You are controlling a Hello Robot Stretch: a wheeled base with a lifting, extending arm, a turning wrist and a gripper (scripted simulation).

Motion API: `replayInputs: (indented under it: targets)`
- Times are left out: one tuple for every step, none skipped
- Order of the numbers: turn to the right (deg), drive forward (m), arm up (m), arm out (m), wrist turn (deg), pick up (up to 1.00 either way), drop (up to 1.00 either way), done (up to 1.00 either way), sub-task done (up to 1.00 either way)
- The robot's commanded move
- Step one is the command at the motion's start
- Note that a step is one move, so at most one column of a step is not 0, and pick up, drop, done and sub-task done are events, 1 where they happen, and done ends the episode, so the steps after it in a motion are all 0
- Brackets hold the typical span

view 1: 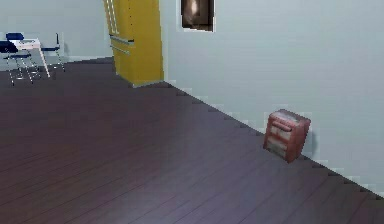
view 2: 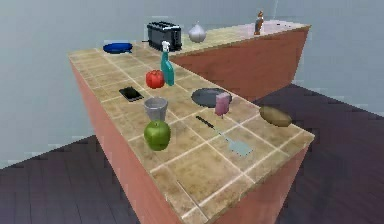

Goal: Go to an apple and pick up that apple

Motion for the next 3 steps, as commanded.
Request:
replayInputs:
  targets:
    - [0.0, 0.00, 0.38, 0.00, 0.0, 0.00, 0.00, 0.00, 0.00]
    - [0.0, 0.00, 0.00, 0.22, 0.0, 0.00, 0.00, 0.00, 0.00]
    - [0.0, 0.00, 0.00, 0.00, 45.0, 0.00, 0.00, 0.00, 0.00]
